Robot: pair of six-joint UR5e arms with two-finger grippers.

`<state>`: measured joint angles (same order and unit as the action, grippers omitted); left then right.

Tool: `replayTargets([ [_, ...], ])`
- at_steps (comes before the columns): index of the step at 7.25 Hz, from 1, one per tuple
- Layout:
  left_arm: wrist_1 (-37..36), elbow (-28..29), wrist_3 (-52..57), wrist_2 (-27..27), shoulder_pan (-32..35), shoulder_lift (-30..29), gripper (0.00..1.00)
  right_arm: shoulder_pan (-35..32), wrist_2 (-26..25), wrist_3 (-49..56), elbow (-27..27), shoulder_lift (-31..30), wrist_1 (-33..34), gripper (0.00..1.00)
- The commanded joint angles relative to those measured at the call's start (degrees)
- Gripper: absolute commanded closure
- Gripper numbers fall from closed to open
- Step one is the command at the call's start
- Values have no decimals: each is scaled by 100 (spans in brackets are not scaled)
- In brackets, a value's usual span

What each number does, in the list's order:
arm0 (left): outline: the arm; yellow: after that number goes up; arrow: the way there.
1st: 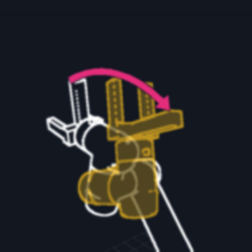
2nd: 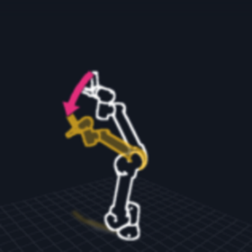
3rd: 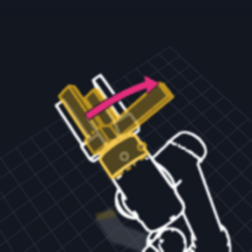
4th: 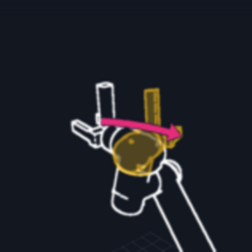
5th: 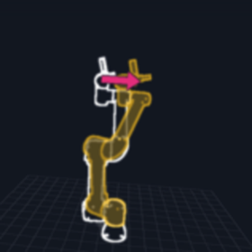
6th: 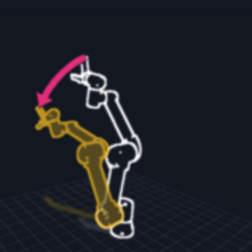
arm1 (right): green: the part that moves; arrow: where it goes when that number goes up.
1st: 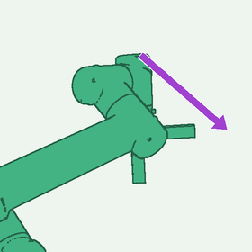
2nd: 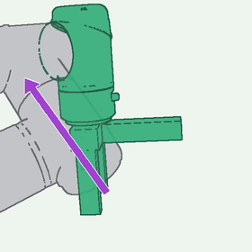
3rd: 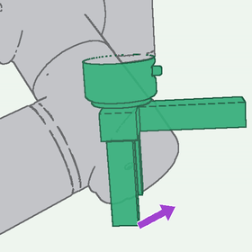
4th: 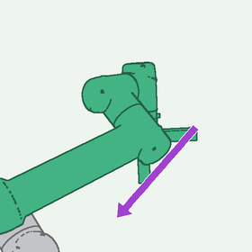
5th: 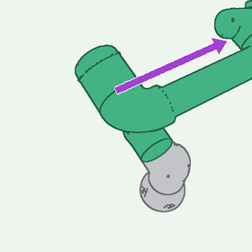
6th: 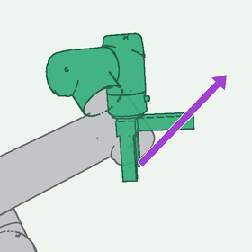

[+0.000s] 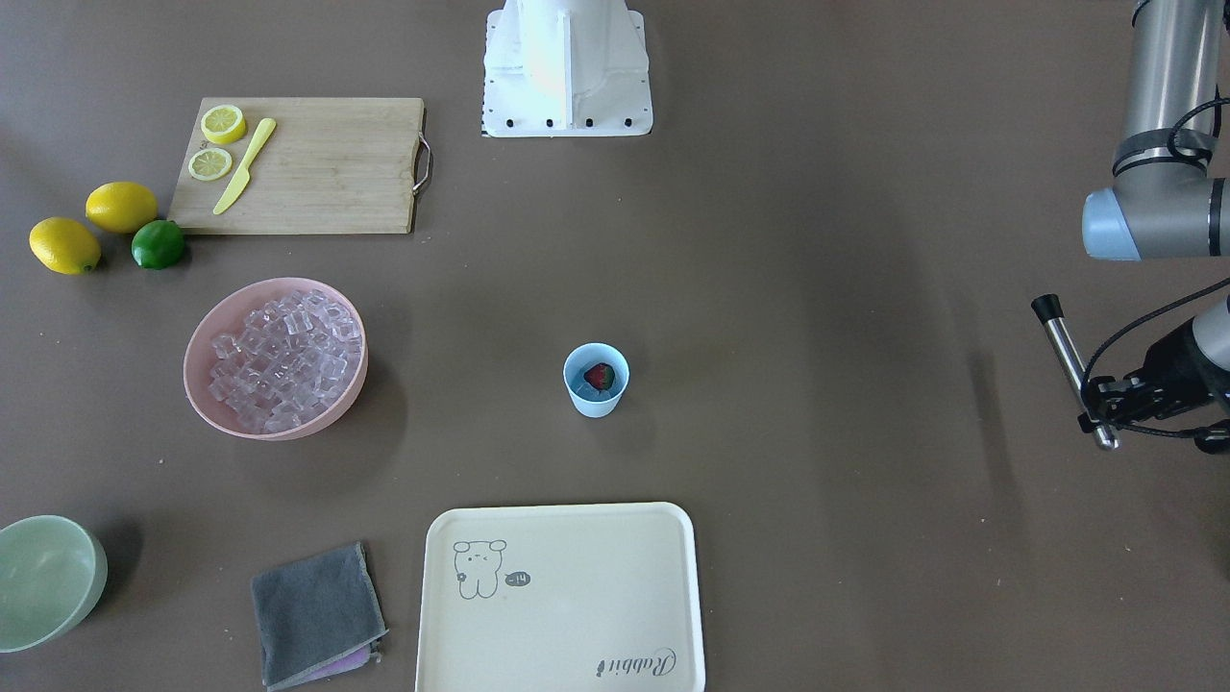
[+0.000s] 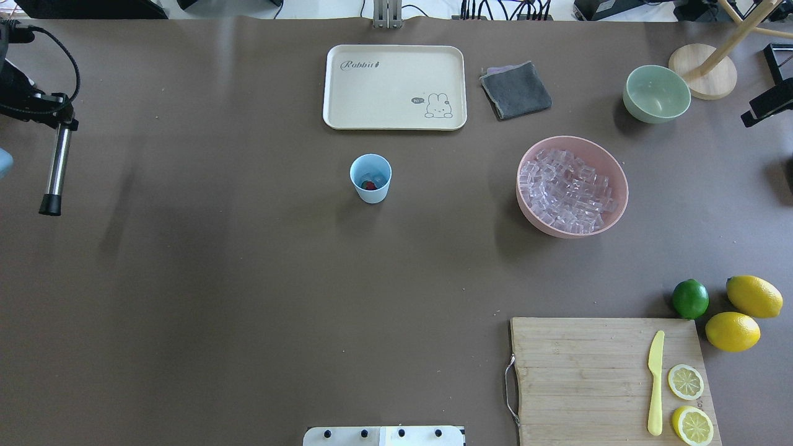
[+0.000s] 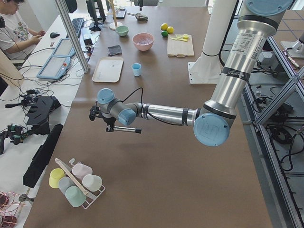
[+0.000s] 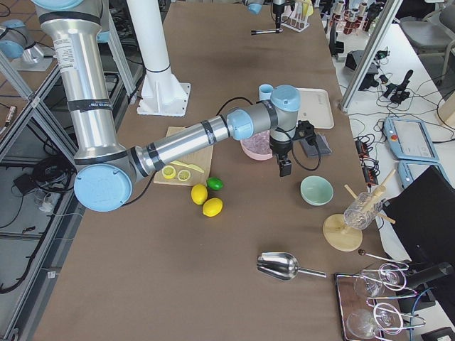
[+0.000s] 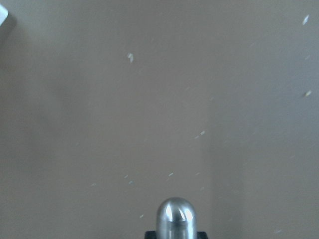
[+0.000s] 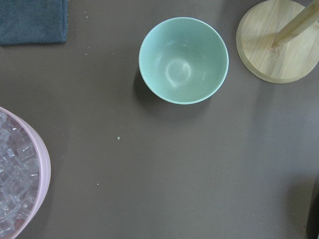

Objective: Mash ice and strawberries in cup
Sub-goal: 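Lift the muddler and carry it over the blue cup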

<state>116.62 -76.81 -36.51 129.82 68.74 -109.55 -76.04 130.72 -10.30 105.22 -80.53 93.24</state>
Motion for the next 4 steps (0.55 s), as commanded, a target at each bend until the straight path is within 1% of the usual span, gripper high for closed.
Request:
replayTargets([
  [1, 19, -875, -1063, -288, -210, -433, 100, 2, 206, 2, 42, 19, 28, 1],
  [2, 54, -1263, -1556, -813, -725, -662, 100, 2, 182, 2, 77, 2, 28, 1],
  [3, 45, -1658, -2040, -1532, -1244, -873, 100, -16, 173, 2, 112, -7, 19, 1],
  [4, 28, -1853, -2479, -2374, -1693, -1101, 100, -33, 173, 11, 191, -77, 28, 1],
])
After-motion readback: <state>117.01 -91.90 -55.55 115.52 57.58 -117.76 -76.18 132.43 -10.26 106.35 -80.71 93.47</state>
